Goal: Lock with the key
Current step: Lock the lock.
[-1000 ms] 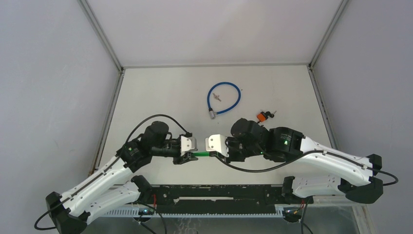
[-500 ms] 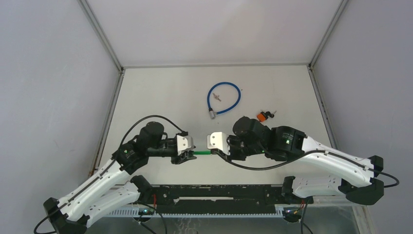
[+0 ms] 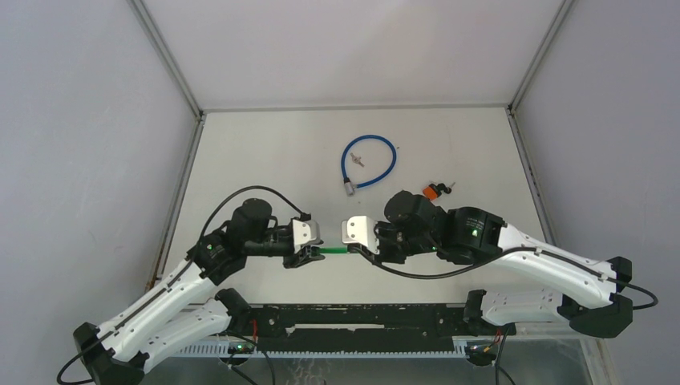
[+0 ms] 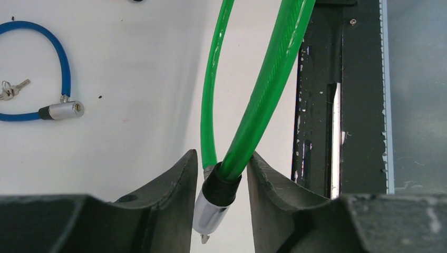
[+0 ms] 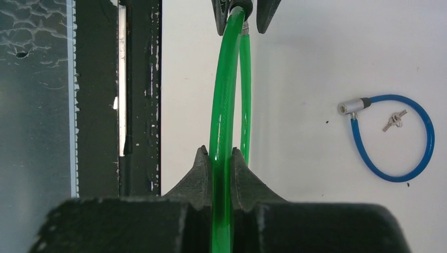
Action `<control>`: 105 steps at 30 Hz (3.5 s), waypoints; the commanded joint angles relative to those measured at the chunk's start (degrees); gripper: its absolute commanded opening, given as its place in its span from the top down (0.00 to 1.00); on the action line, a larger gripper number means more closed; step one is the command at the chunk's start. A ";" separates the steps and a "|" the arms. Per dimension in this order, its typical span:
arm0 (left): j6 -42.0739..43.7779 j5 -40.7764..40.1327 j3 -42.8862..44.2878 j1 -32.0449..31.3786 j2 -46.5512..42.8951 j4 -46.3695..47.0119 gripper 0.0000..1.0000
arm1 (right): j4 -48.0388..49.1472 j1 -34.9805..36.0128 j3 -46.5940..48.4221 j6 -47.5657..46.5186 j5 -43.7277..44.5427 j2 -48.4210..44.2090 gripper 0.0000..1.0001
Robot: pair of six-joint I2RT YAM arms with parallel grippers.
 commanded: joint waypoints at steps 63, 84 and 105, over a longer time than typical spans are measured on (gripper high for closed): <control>-28.70 0.28 -4.76 10.84 -3.77 15.16 1.00 | 101.08 -9.86 -58.32 42.76 30.79 6.85 0.02; -28.79 0.84 -5.15 10.78 -3.18 14.27 1.00 | 105.61 -8.15 -53.88 25.61 26.89 10.76 1.00; -26.18 3.34 -0.76 10.77 1.56 8.03 0.56 | 65.53 -13.17 -41.13 15.05 8.96 -11.10 1.00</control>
